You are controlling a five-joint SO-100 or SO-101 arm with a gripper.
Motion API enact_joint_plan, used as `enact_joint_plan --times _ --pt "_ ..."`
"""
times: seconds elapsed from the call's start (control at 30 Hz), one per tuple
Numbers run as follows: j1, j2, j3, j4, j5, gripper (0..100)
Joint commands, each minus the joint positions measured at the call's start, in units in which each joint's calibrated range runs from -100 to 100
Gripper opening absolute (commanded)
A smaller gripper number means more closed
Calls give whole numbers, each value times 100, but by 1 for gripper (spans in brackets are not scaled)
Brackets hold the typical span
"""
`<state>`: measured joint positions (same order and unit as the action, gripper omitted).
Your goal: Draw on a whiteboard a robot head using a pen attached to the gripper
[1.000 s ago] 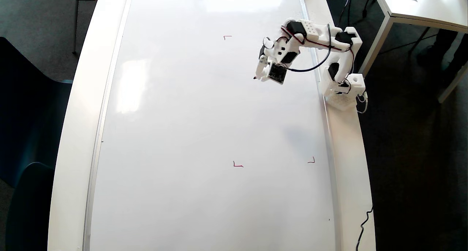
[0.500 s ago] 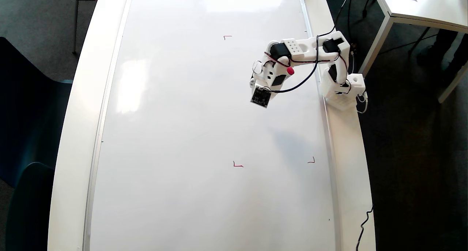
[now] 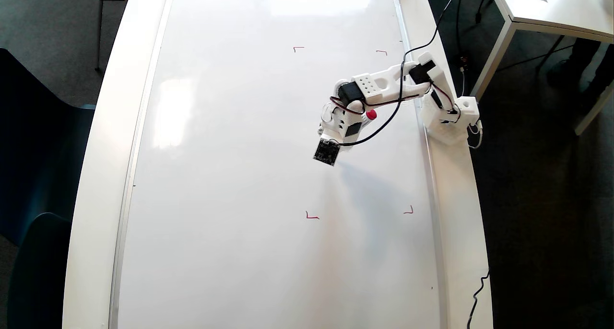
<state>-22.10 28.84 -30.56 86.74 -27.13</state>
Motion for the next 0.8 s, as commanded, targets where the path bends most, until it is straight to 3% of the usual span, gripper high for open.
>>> enact_joint_plan --times 0.0,0.47,0.77 --pt "-33 197 -435 -47 -21 1" --pt "-299 558 -1379 -3 -220 1" --pt "-335 617 -1370 31 1250 1"
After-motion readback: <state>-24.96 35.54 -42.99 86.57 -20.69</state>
